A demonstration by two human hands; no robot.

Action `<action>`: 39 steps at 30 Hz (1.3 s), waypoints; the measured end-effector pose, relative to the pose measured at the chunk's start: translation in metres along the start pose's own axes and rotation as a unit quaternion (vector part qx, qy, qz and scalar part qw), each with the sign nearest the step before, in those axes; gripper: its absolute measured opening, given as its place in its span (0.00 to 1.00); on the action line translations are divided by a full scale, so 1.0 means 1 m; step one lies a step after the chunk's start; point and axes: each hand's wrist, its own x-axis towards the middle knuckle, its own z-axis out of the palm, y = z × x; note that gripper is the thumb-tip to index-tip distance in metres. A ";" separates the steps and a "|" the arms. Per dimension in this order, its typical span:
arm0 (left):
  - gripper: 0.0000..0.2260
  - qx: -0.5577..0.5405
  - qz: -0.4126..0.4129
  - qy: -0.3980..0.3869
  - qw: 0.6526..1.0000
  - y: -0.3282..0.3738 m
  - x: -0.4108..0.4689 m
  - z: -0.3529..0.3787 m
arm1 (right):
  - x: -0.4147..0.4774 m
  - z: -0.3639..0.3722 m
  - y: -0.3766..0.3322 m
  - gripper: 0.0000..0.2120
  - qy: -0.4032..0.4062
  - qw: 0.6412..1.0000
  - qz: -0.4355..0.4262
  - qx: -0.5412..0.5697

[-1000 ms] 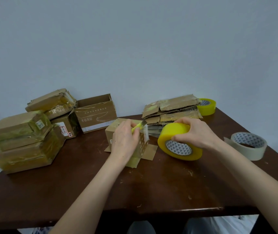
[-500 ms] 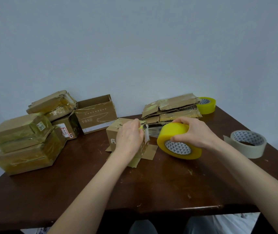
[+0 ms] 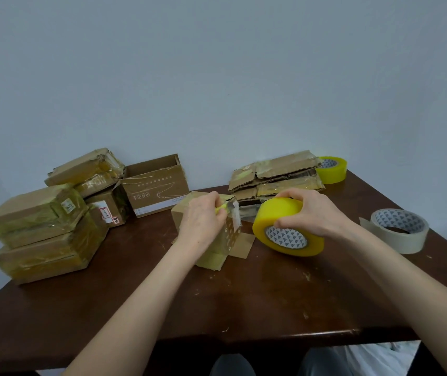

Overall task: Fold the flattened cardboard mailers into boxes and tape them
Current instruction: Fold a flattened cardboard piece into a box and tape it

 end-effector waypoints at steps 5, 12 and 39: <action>0.04 0.030 0.026 0.002 0.999 0.007 0.003 0.006 | -0.001 0.000 -0.001 0.29 0.000 1.000 -0.007 -0.006; 0.04 0.059 0.011 -0.037 0.998 0.014 0.009 0.008 | 0.001 0.003 -0.001 0.29 -0.004 1.000 -0.007 -0.002; 0.22 -0.429 -0.208 -0.171 0.862 0.022 -0.012 0.026 | -0.030 0.014 0.025 0.30 0.021 0.950 -0.036 0.308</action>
